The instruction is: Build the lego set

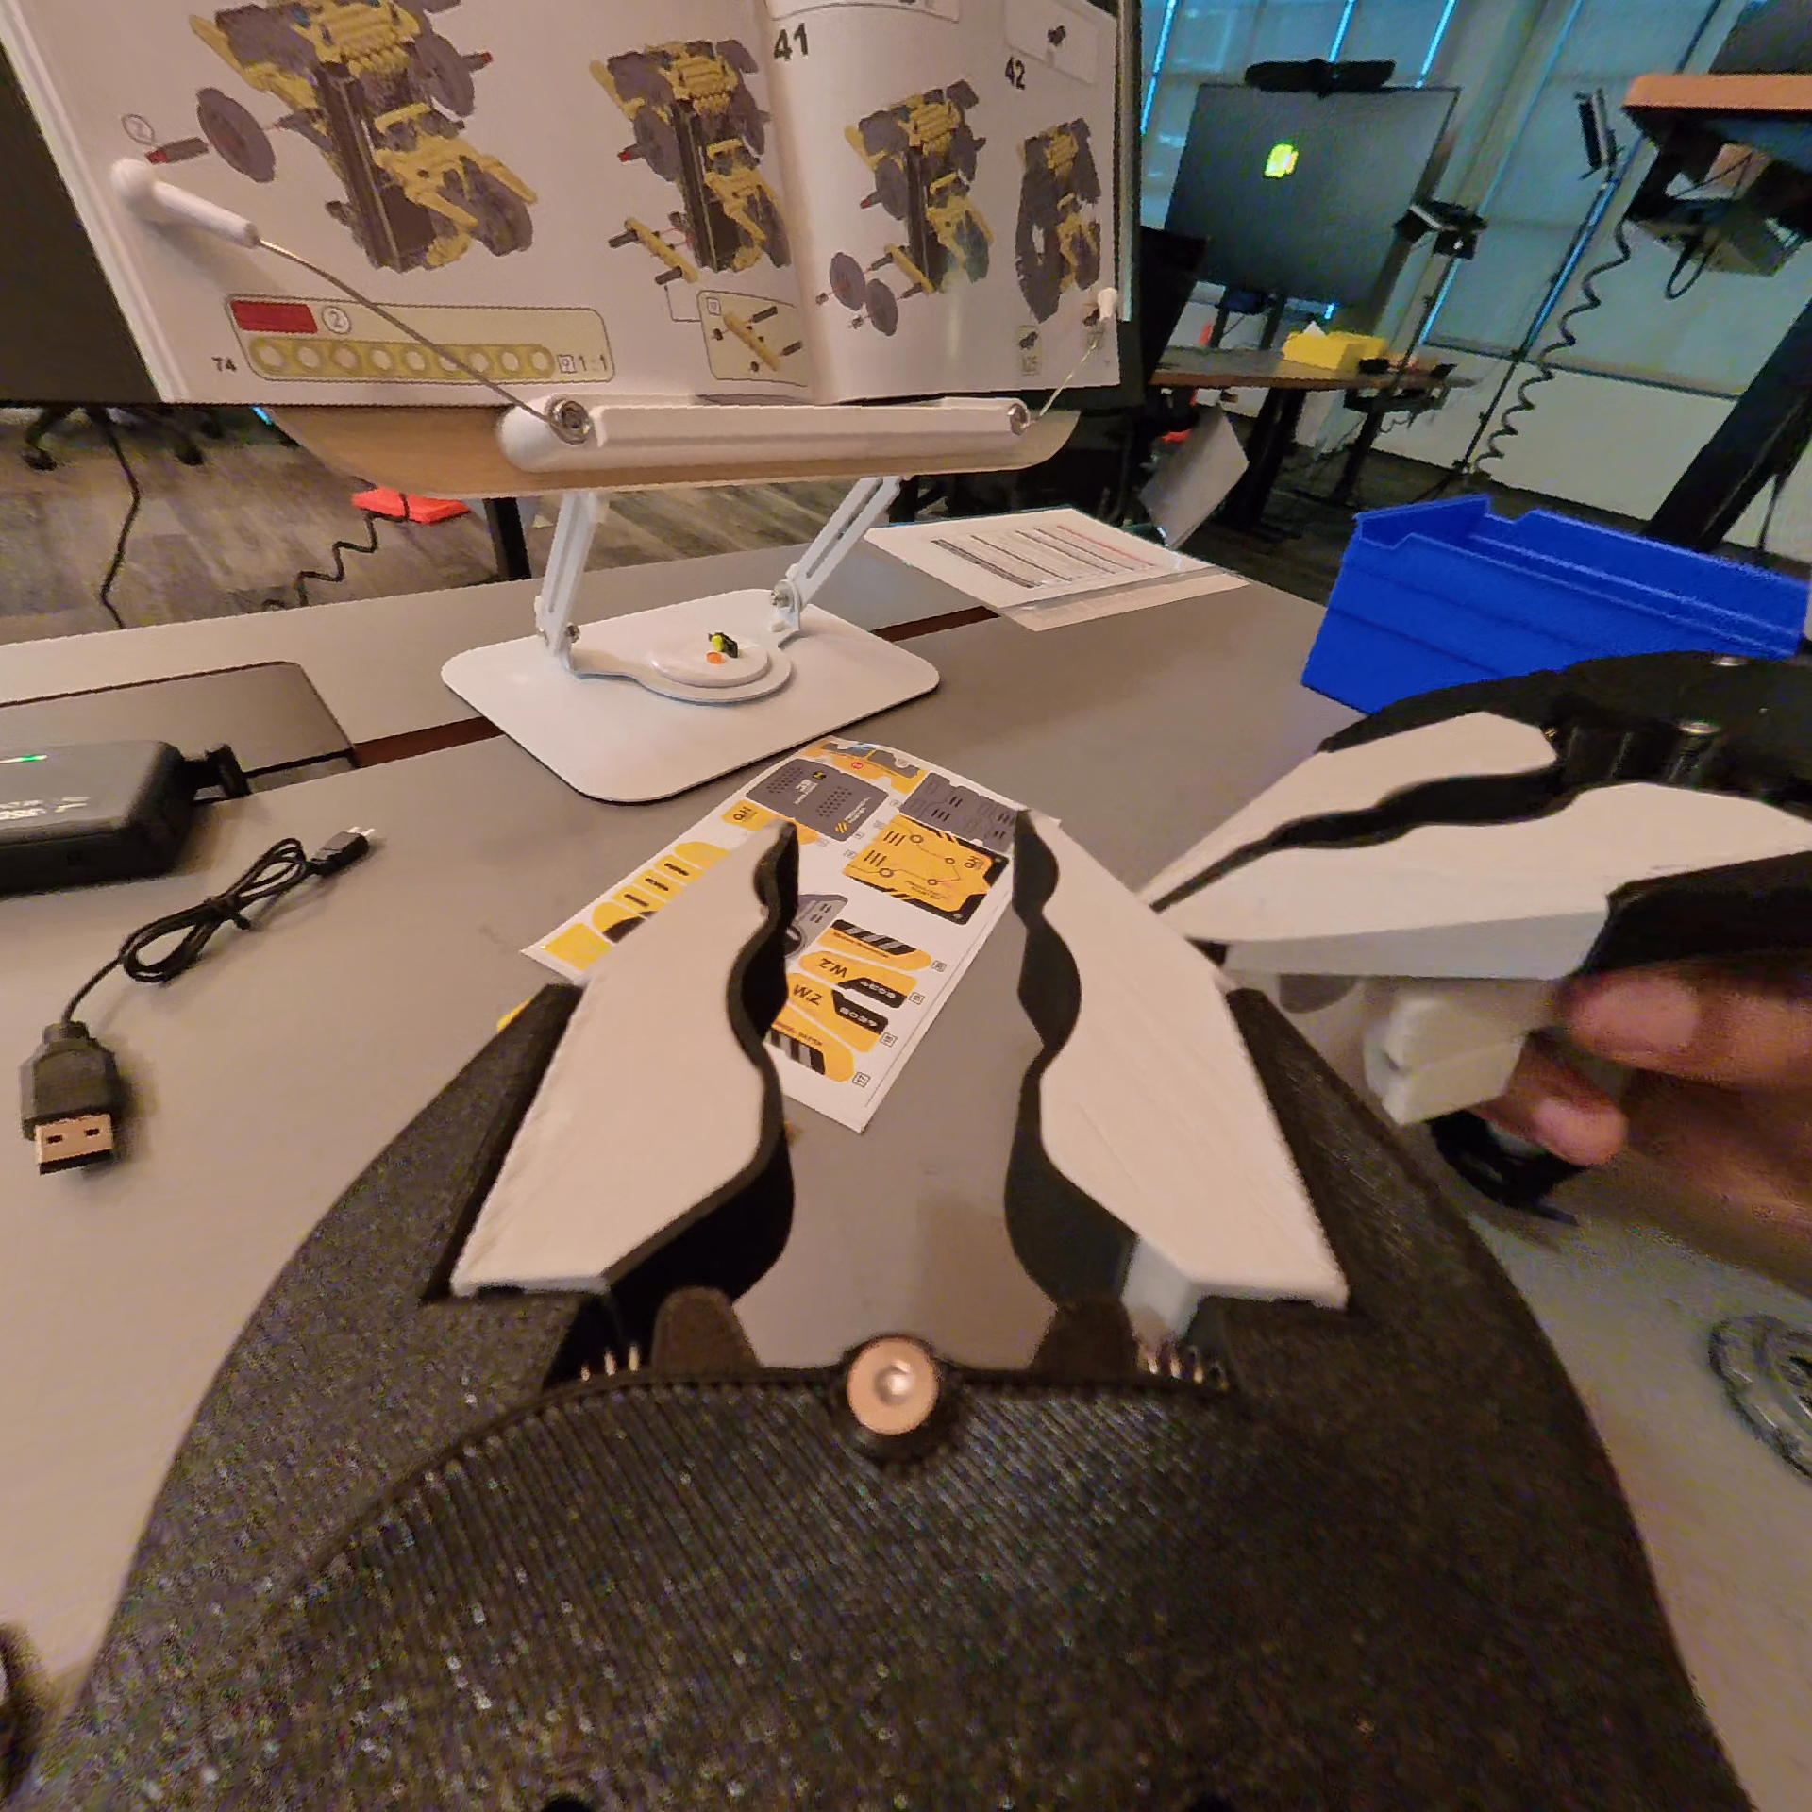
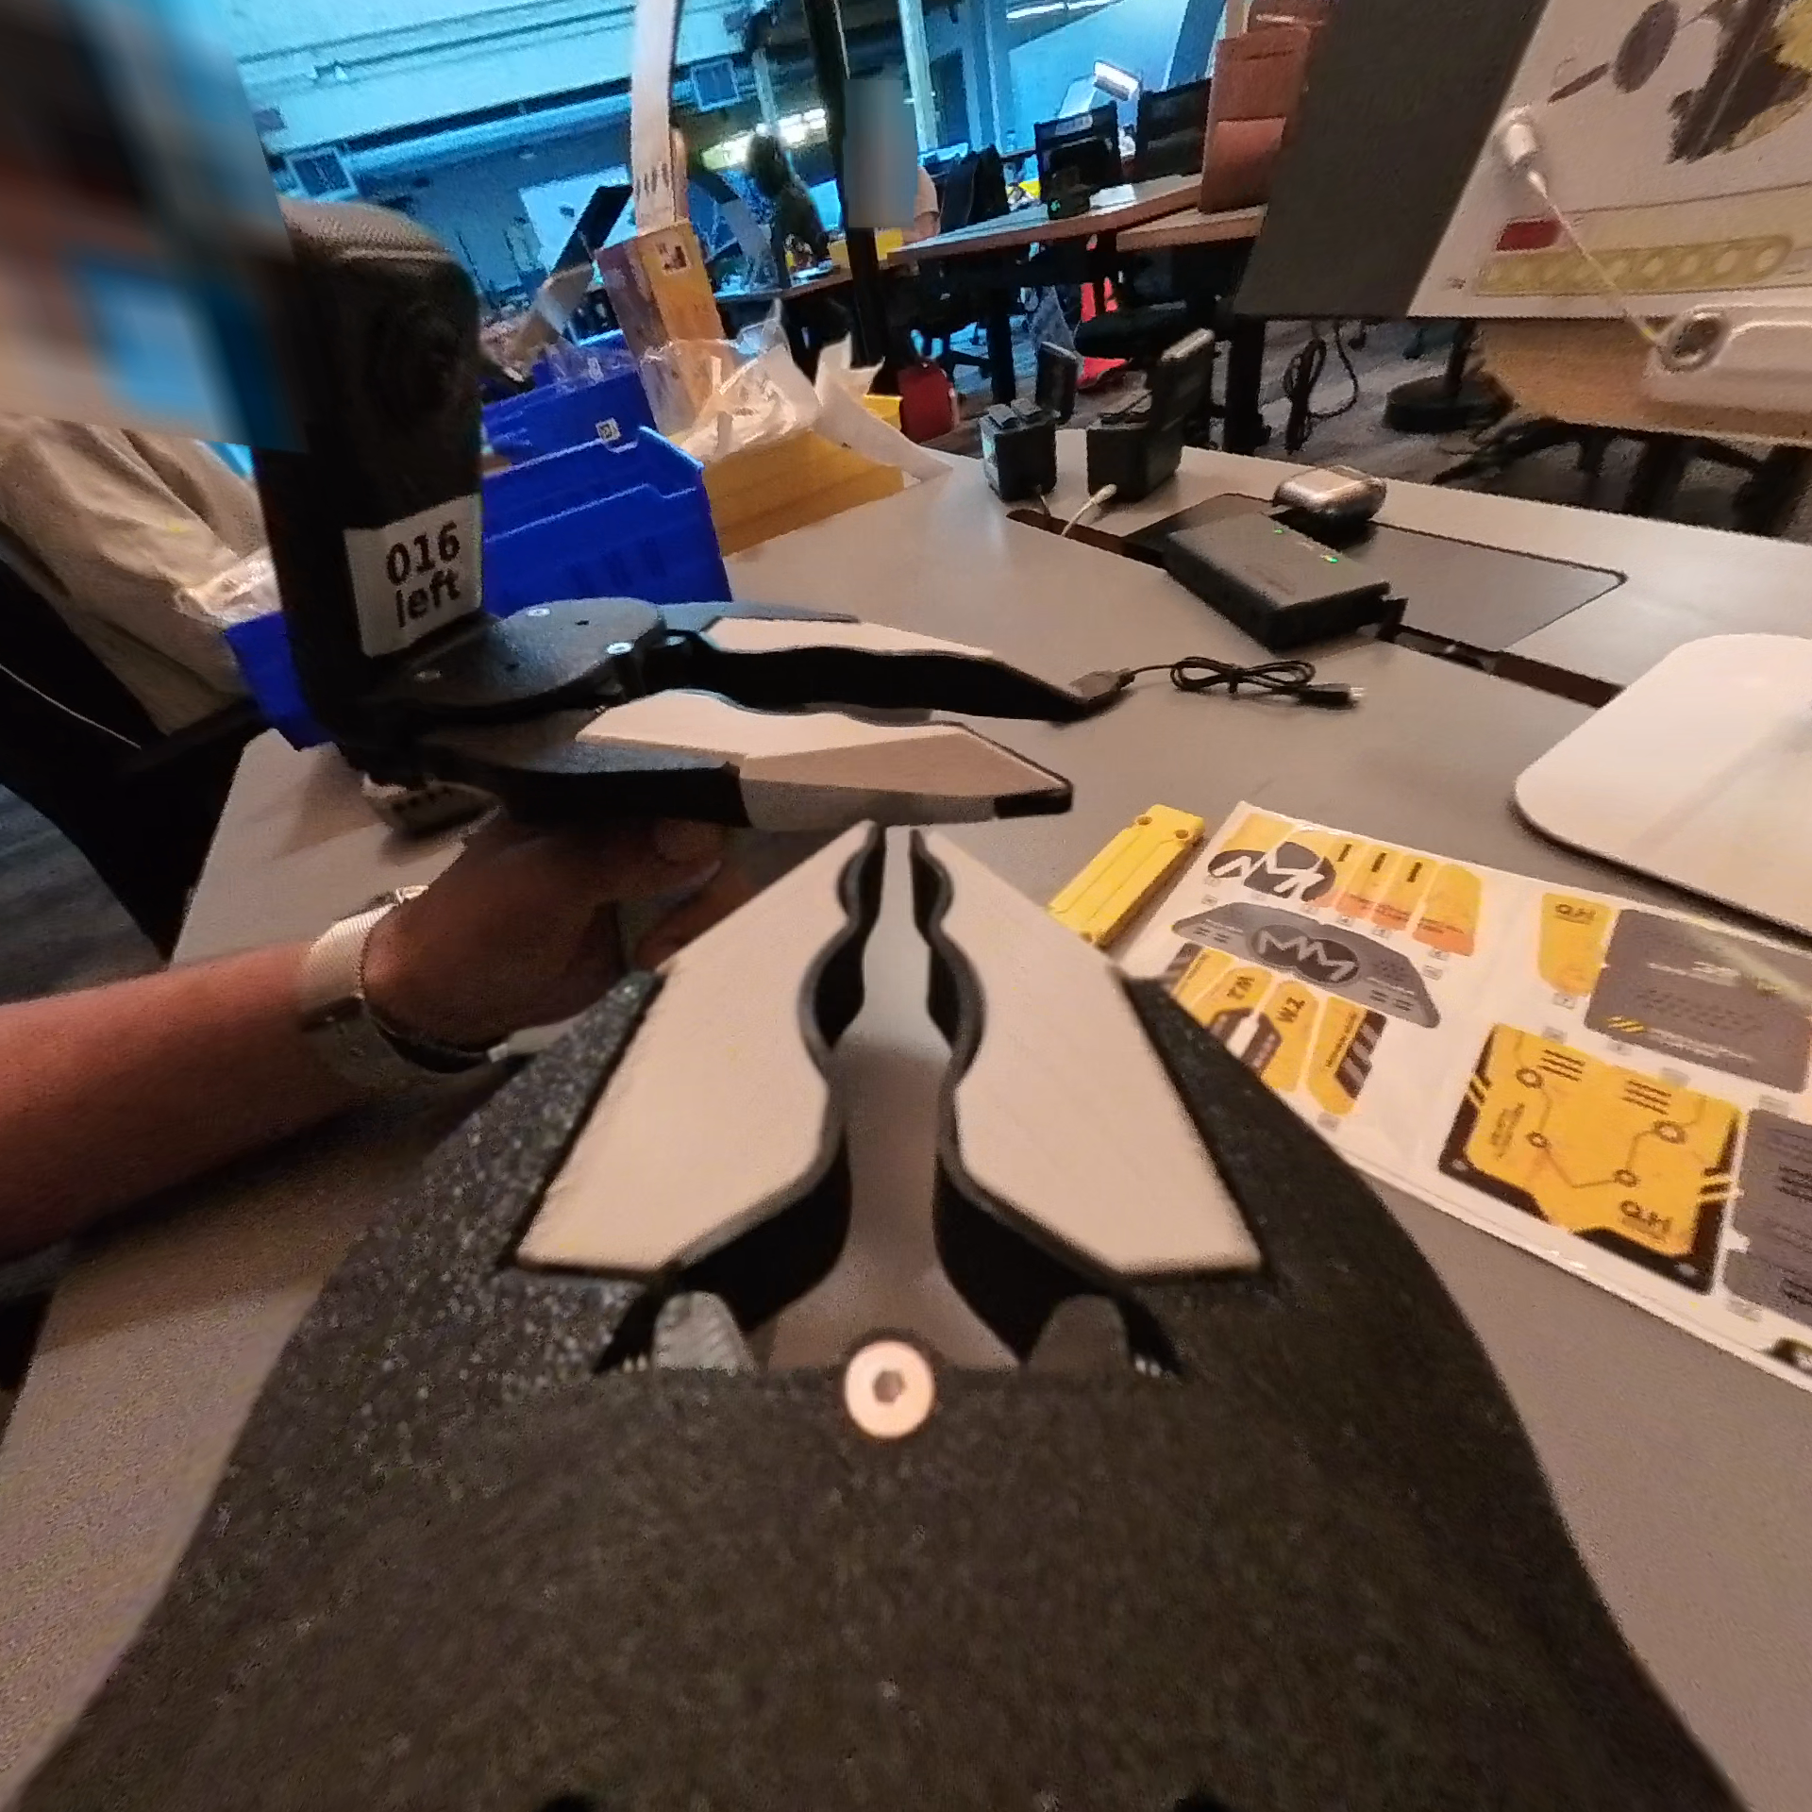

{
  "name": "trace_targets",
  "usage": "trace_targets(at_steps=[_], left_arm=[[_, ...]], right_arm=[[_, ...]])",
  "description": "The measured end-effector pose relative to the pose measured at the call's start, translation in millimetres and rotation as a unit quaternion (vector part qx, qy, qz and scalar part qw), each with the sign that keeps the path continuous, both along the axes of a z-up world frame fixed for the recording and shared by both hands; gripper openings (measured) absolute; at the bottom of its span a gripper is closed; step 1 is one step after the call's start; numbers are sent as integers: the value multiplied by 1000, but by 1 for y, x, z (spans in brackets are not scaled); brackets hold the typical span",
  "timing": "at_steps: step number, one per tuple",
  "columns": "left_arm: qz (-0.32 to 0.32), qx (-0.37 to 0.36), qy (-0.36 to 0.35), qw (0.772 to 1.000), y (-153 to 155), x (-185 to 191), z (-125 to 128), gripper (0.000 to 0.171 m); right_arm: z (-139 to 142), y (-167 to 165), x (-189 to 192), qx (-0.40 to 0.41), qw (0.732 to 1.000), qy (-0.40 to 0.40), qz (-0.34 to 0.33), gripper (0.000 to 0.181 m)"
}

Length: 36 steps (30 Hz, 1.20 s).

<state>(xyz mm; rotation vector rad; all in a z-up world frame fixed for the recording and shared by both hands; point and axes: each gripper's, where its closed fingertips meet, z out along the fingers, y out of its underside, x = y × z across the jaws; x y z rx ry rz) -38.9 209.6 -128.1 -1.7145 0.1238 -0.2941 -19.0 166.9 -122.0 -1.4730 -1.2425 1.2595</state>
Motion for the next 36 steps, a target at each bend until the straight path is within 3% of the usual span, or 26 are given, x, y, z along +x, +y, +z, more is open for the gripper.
trace_targets(at_steps=[10,15,16,18,21,23,24,25,27,30,33,36], left_arm=[[-7,-14,-15,1000,-2,-1,-4,39],[-11,-14,-22,1000,-6,-1,-5,42],[-17,-11,-30,999,-7,1,-4,44],[-22,-5,-41,999,-8,3,0,43],[-42,-11,-47,998,-9,12,-2,38],[-46,-21,-34,998,-8,15,-8,32],[-45,-23,-22,998,-7,15,-11,27],[-44,-24,-8,999,-7,14,-14,20],[-38,-23,5,999,-6,10,-17,0],[-51,-27,-17,998,-6,14,-17,0],[-52,-19,-28,998,-6,14,-14,0],[-51,-18,-33,998,-7,15,-13,2]], right_arm=[[-4,1,-2,-2,1000,2,-13,0],[-6,7,0,8,1000,-3,-29,18],[-5,5,1,9,1000,1,-25,4],[-4,5,2,14,1000,2,-27,0],[-11,8,0,29,999,-20,-39,4],[-17,9,-2,43,997,-35,-46,28],[-20,6,-3,52,997,-40,-39,21],[-20,2,-3,59,997,-40,-28,0],[-18,-4,-5,62,997,-35,-17,0],[-13,-6,-6,53,998,-23,-16,3],[-10,3,-4,72,996,-18,-41,22],[-9,8,-2,77,996,-13,-48,25]])
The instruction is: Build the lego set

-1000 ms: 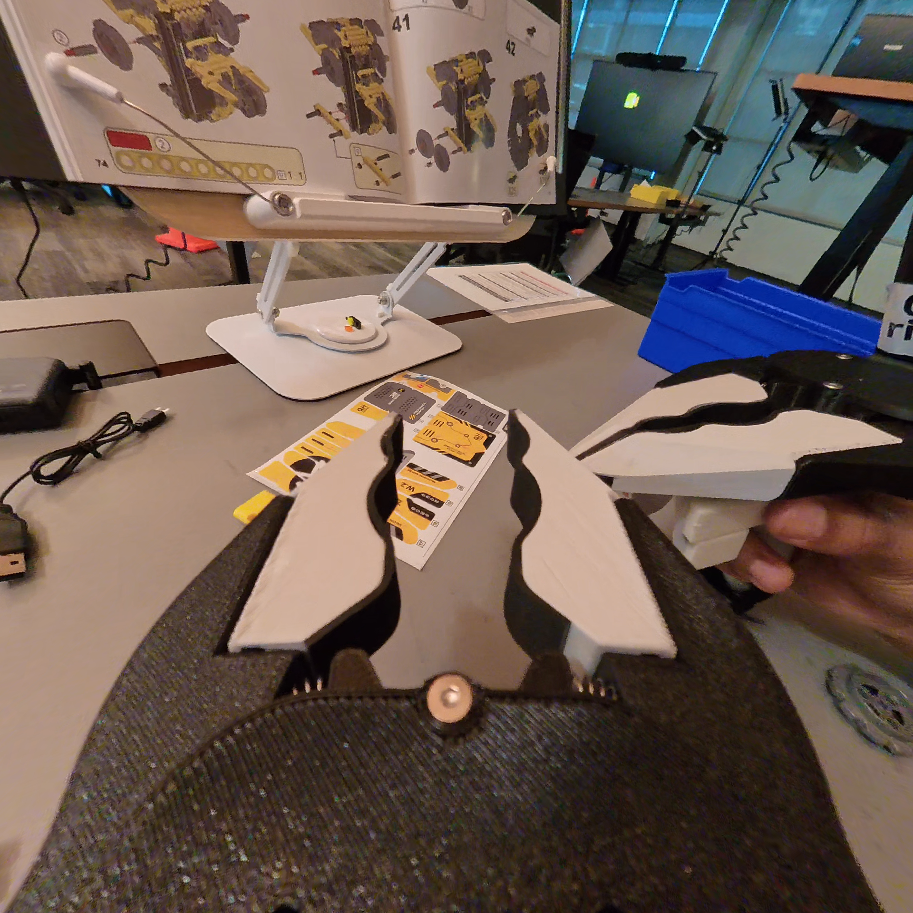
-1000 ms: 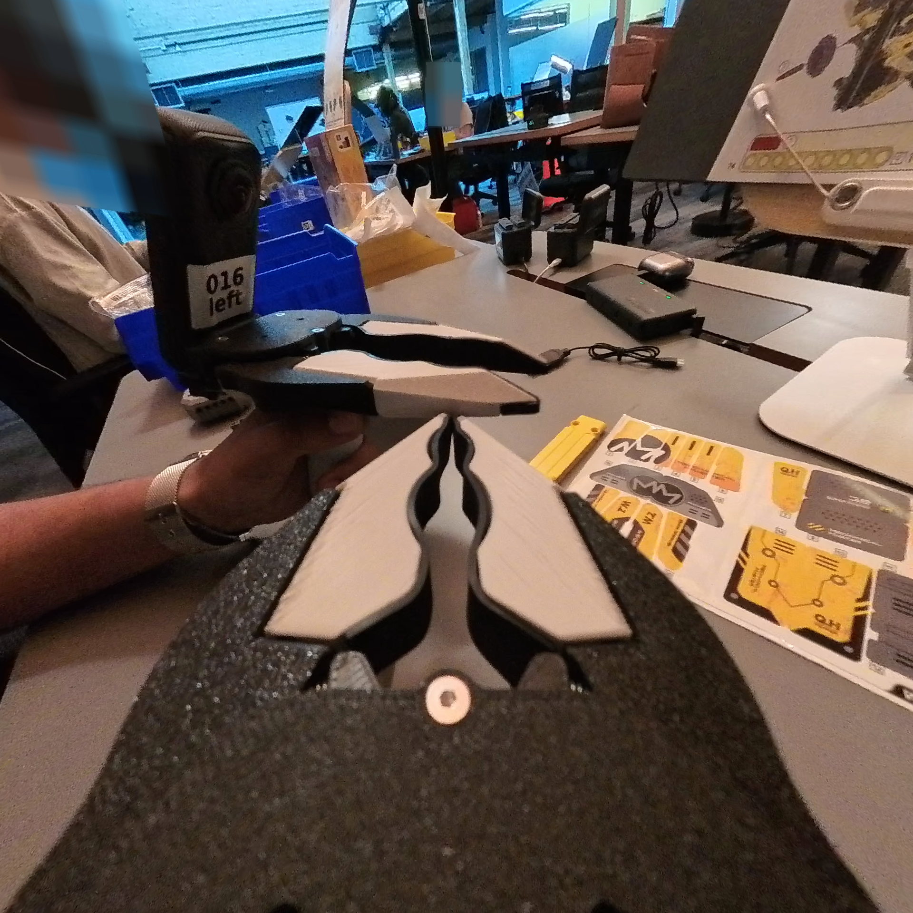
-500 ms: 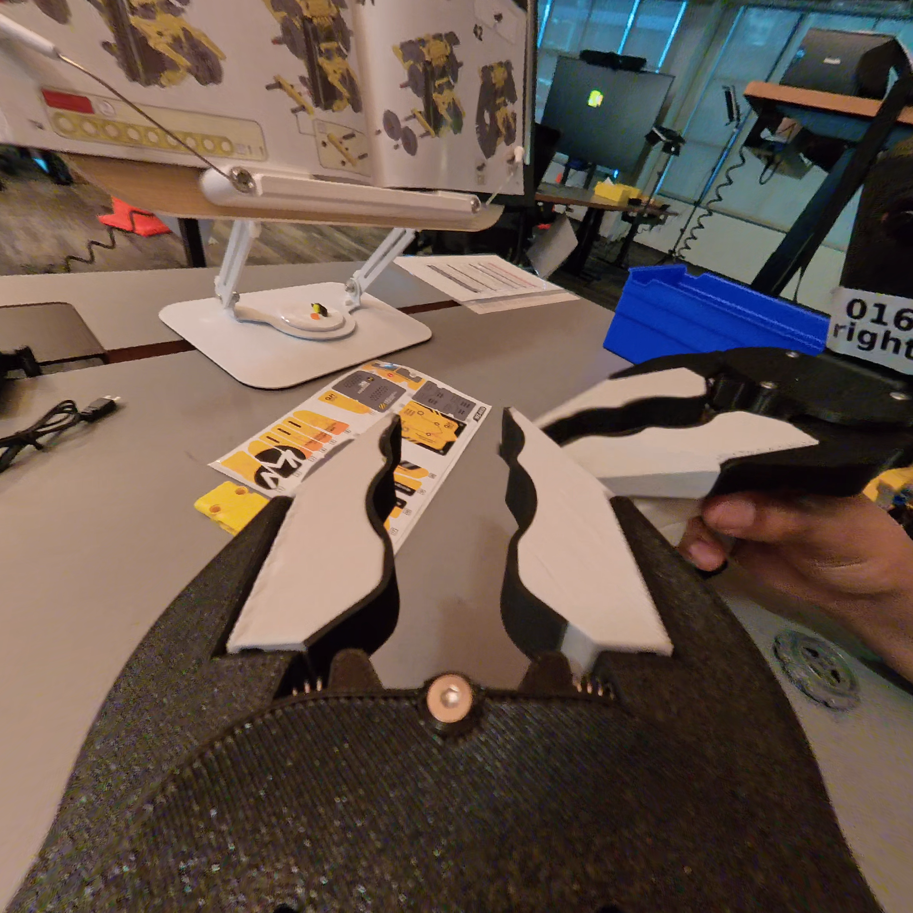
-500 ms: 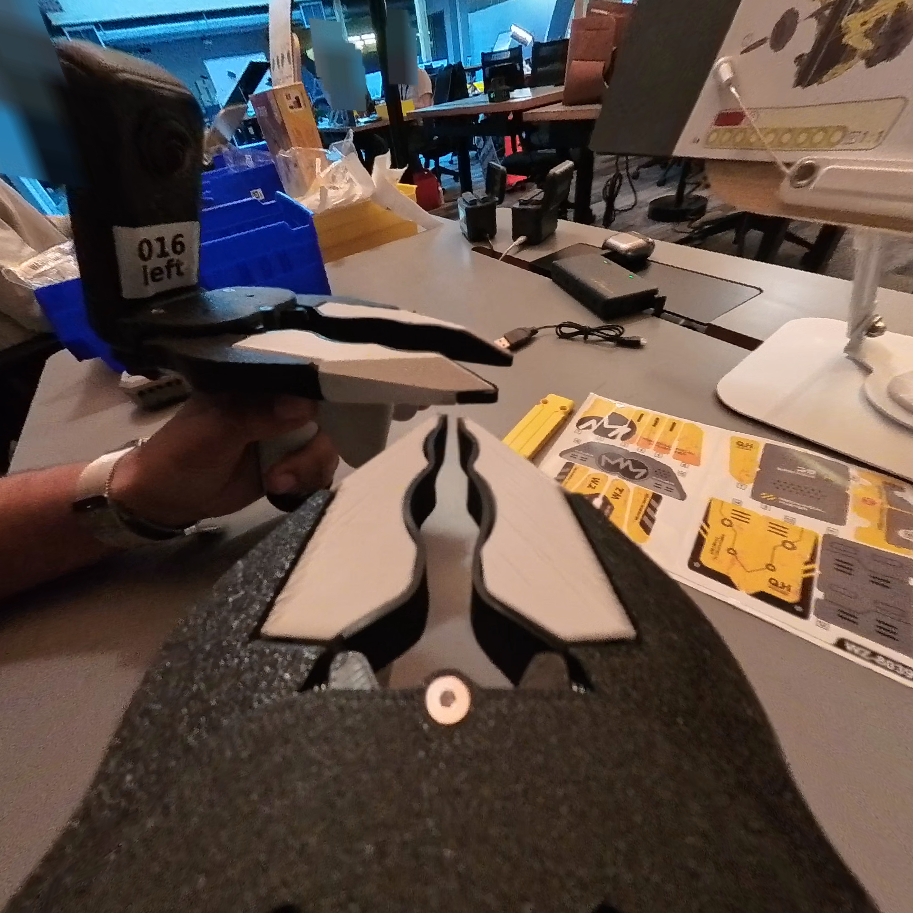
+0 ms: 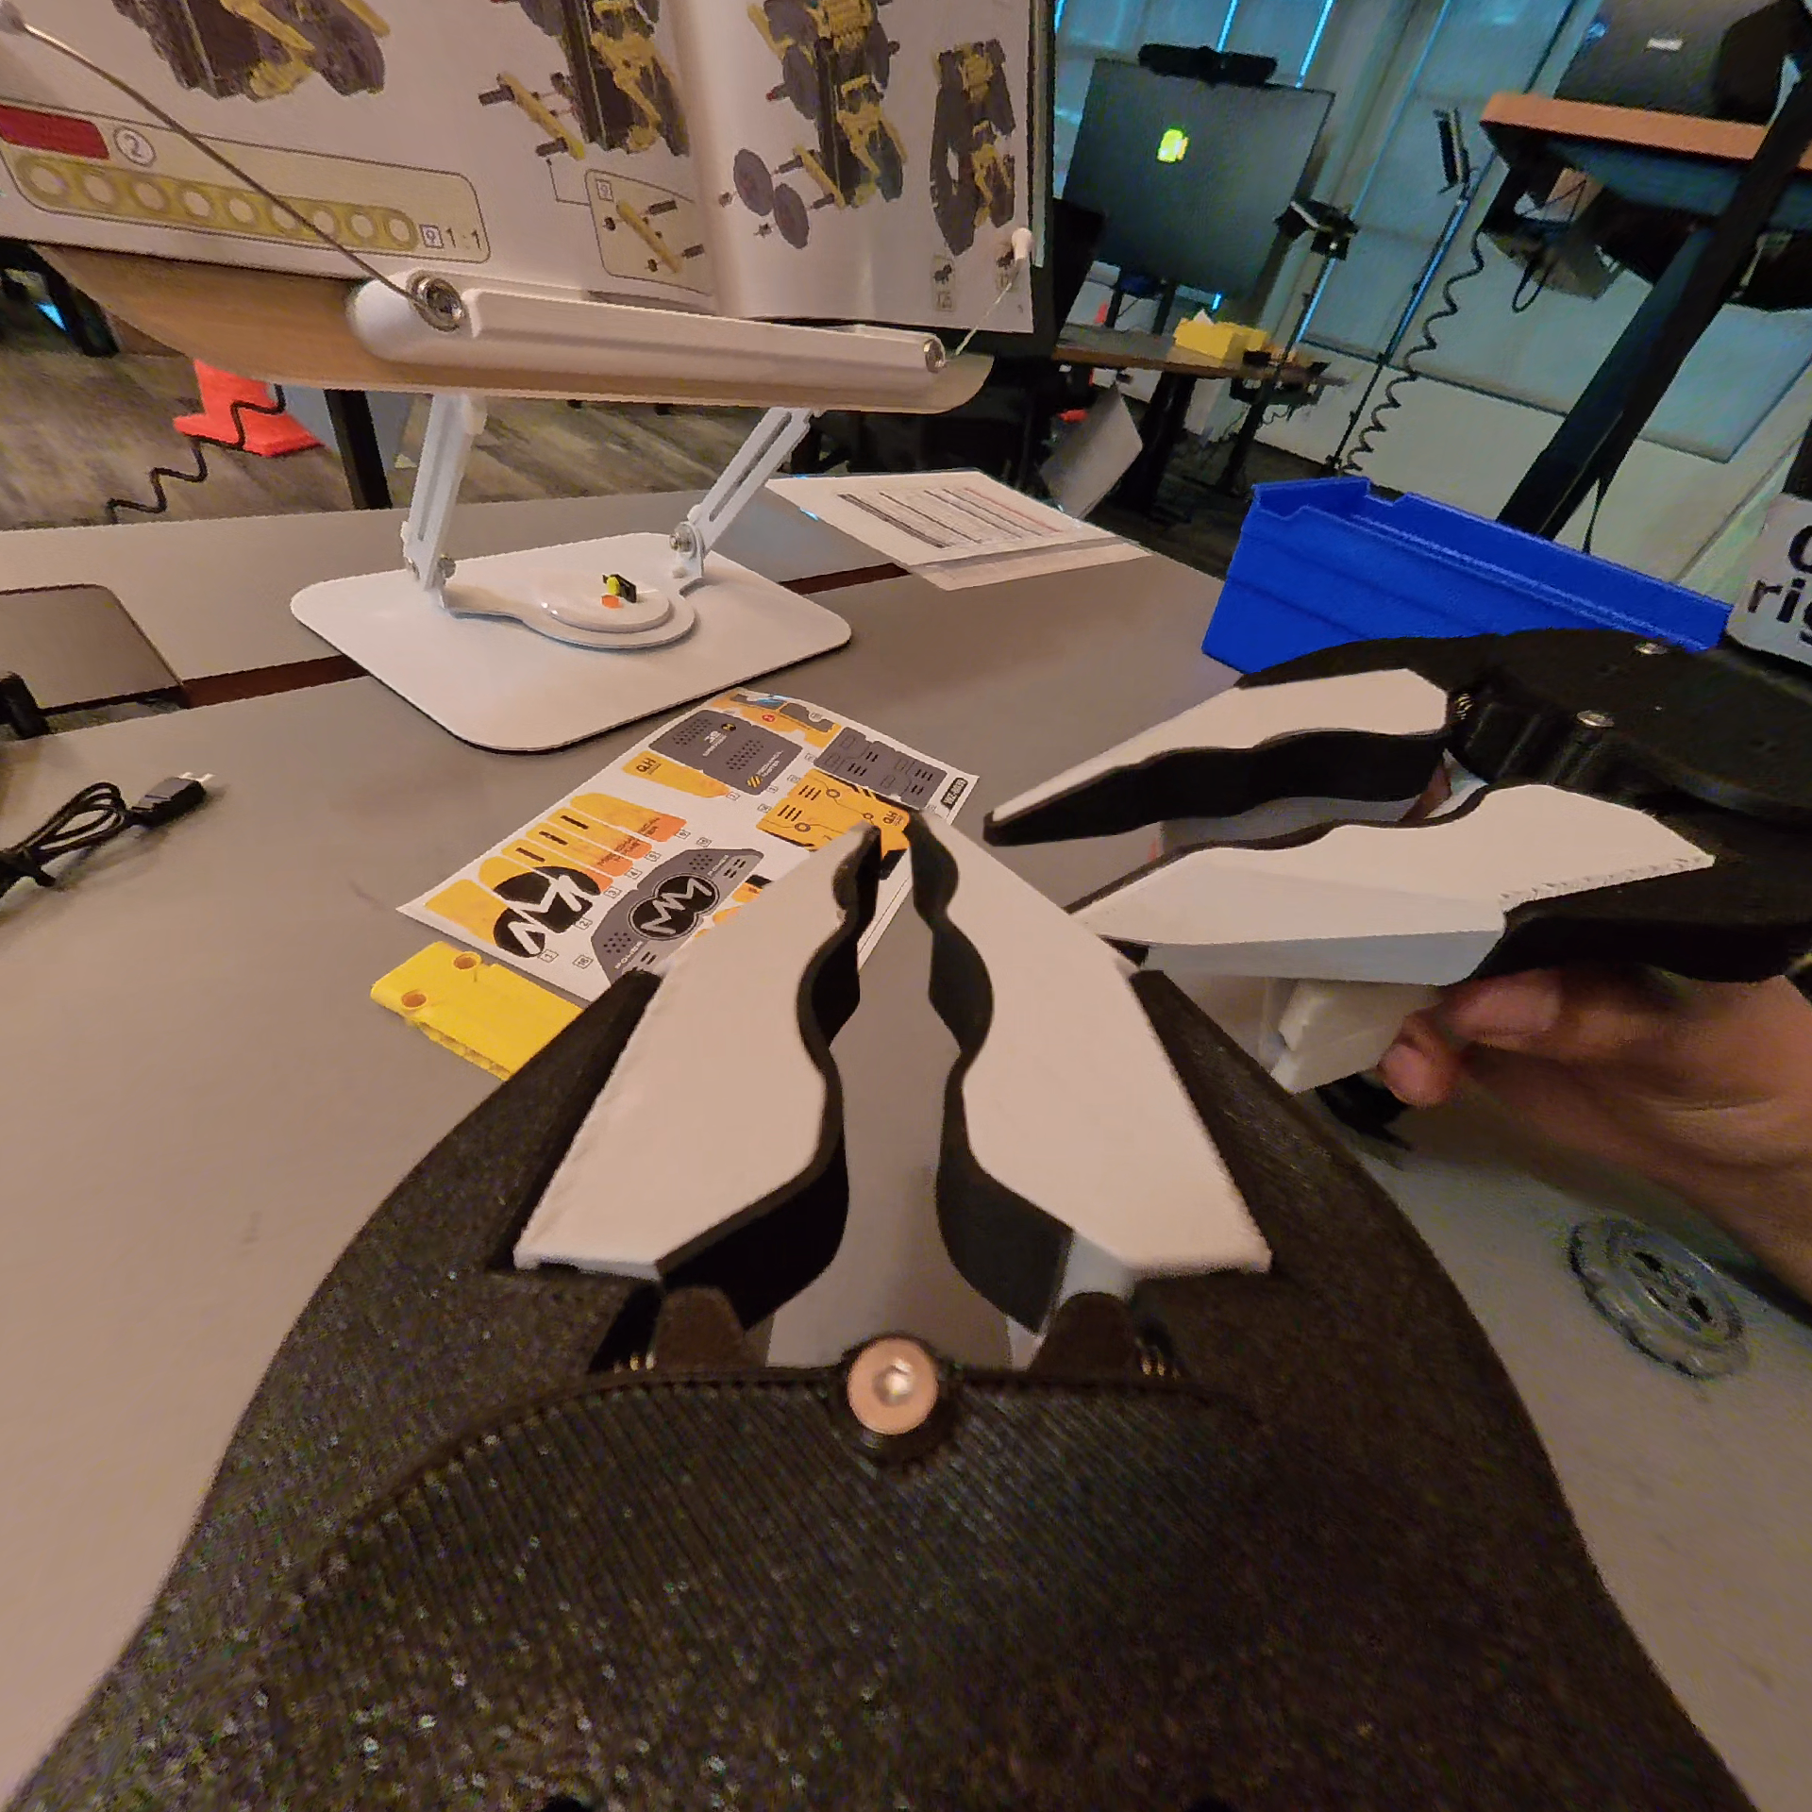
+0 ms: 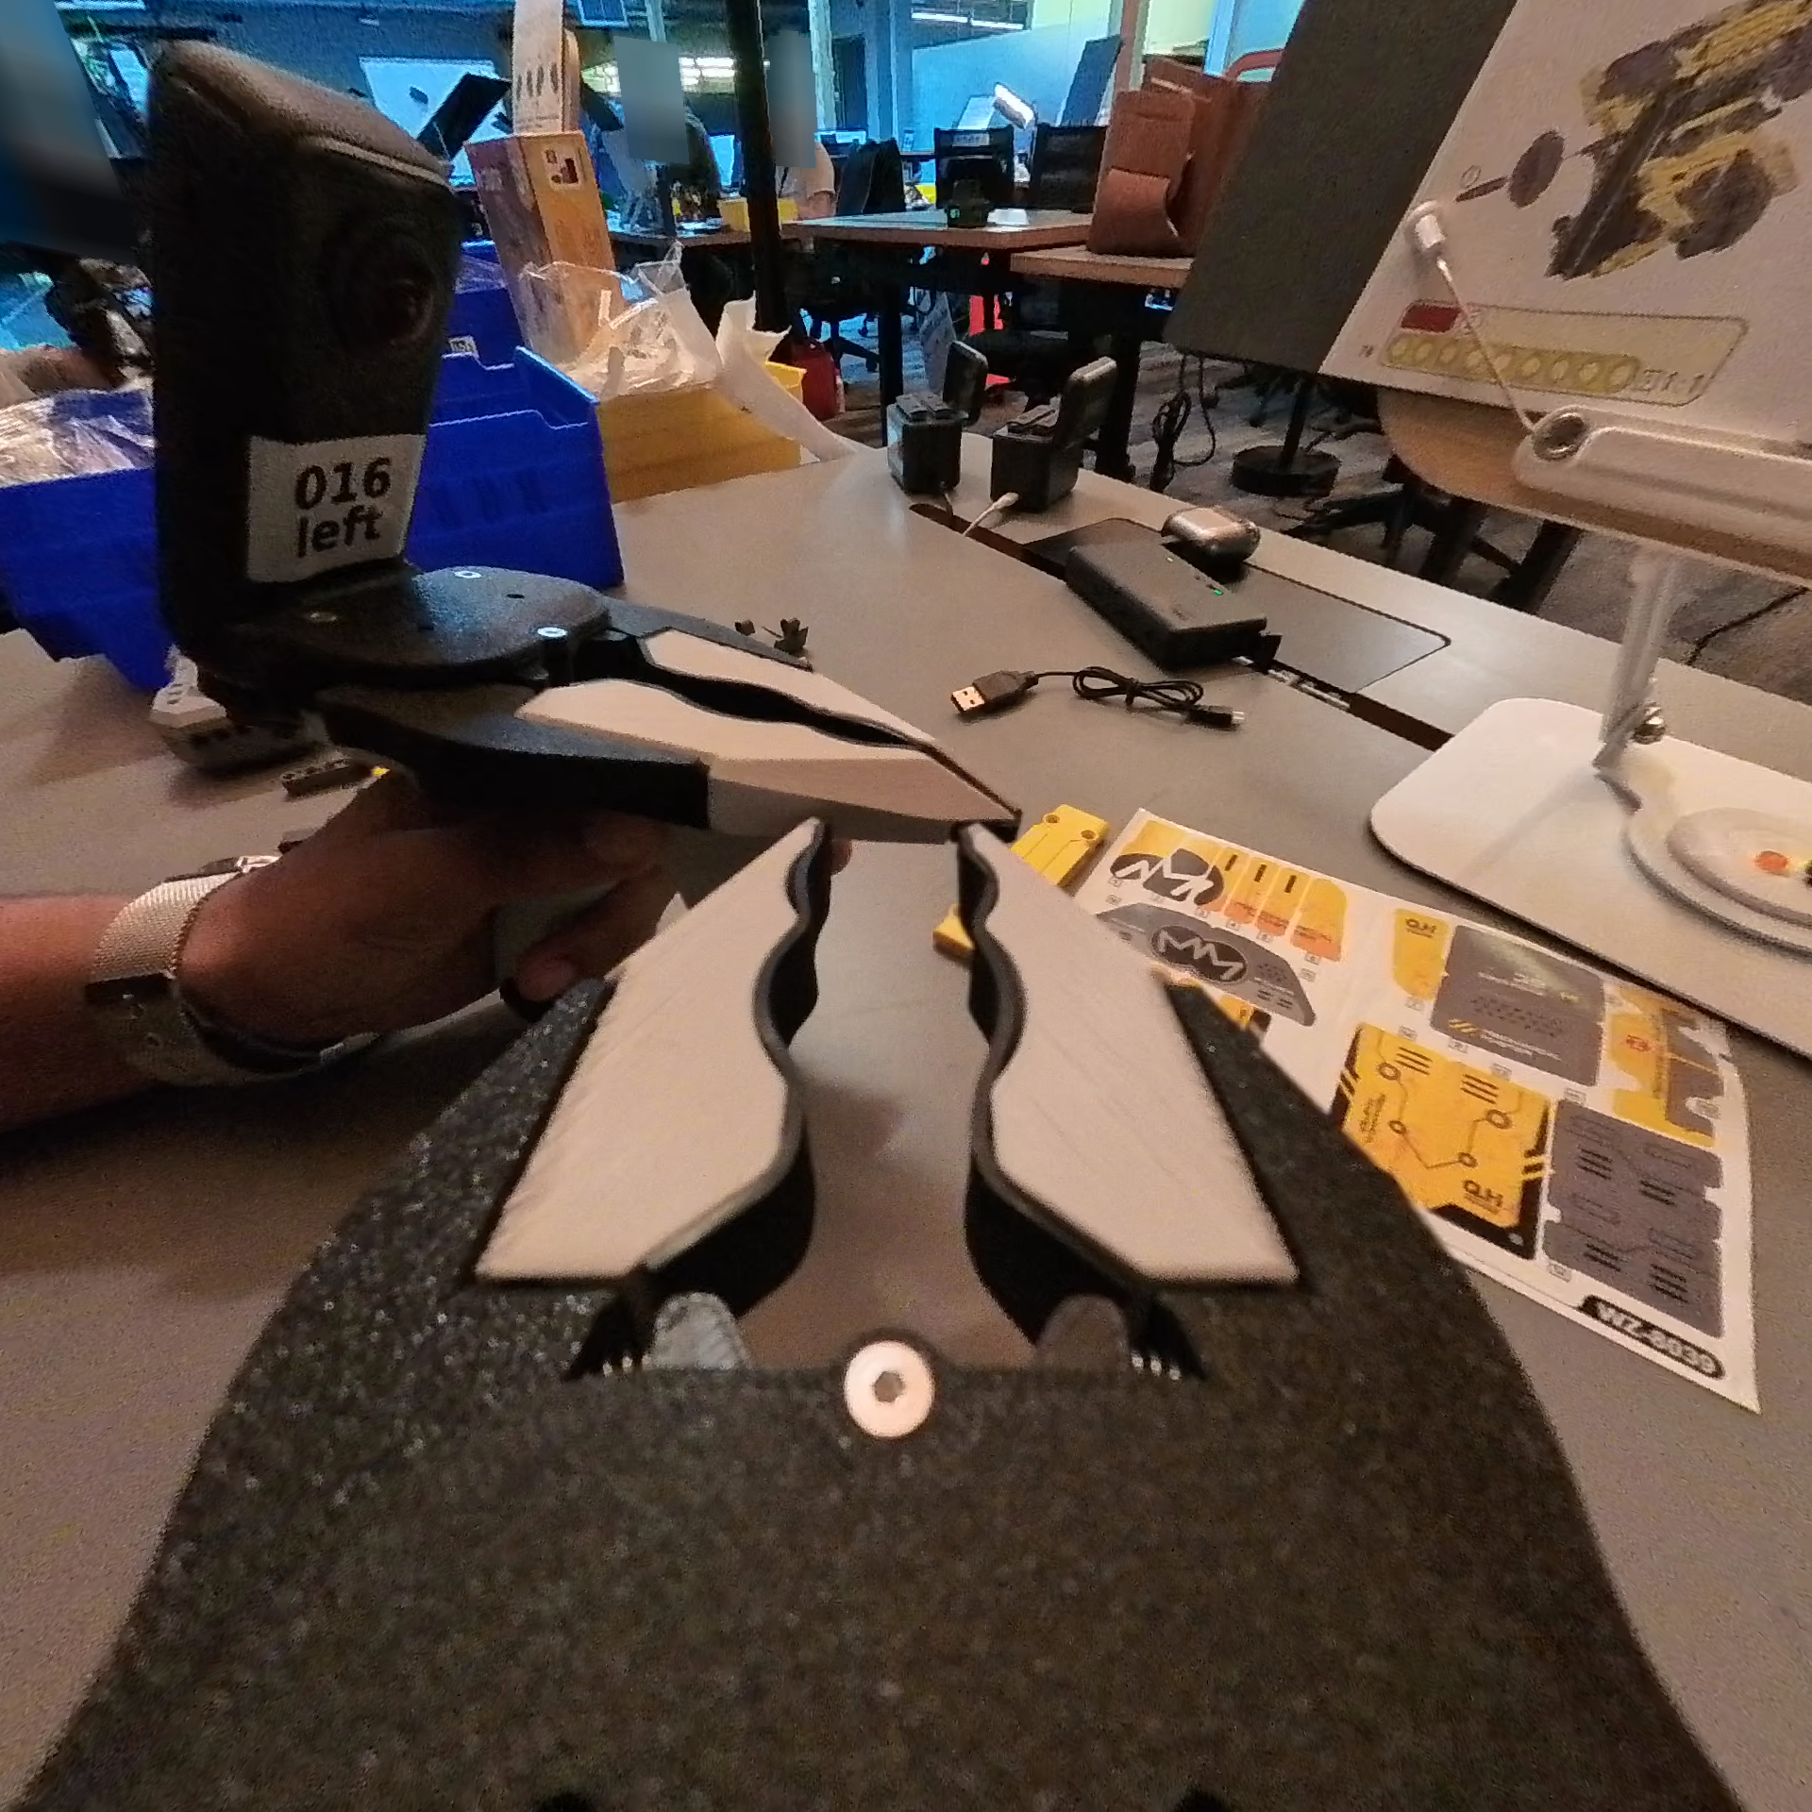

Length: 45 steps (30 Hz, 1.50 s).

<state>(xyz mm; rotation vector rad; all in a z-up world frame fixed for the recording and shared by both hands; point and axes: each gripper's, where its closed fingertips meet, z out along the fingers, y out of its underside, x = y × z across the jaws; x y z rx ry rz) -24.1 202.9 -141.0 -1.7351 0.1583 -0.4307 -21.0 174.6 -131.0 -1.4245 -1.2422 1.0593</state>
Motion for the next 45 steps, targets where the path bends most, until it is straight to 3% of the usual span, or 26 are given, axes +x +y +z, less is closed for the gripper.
trace_targets(at_steps=[10,24,31,36,40,45], left_arm=[[-8,30,-8,999,-6,-1,16,28],[-36,18,0,999,-9,20,15,34],[-29,1,49,998,-5,16,0,36],[-43,-13,10,999,-5,21,-5,37],[-52,-6,-19,998,-8,26,3,37],[-40,8,9,999,-8,24,7,37]], right_arm=[[17,14,11,8,999,39,-30,26],[27,7,12,-30,998,60,-10,25],[14,20,13,7,999,31,-36,25],[5,26,12,-35,998,37,-35,25],[15,25,15,-45,997,60,-34,25],[23,29,20,-15,996,68,-51,25]])
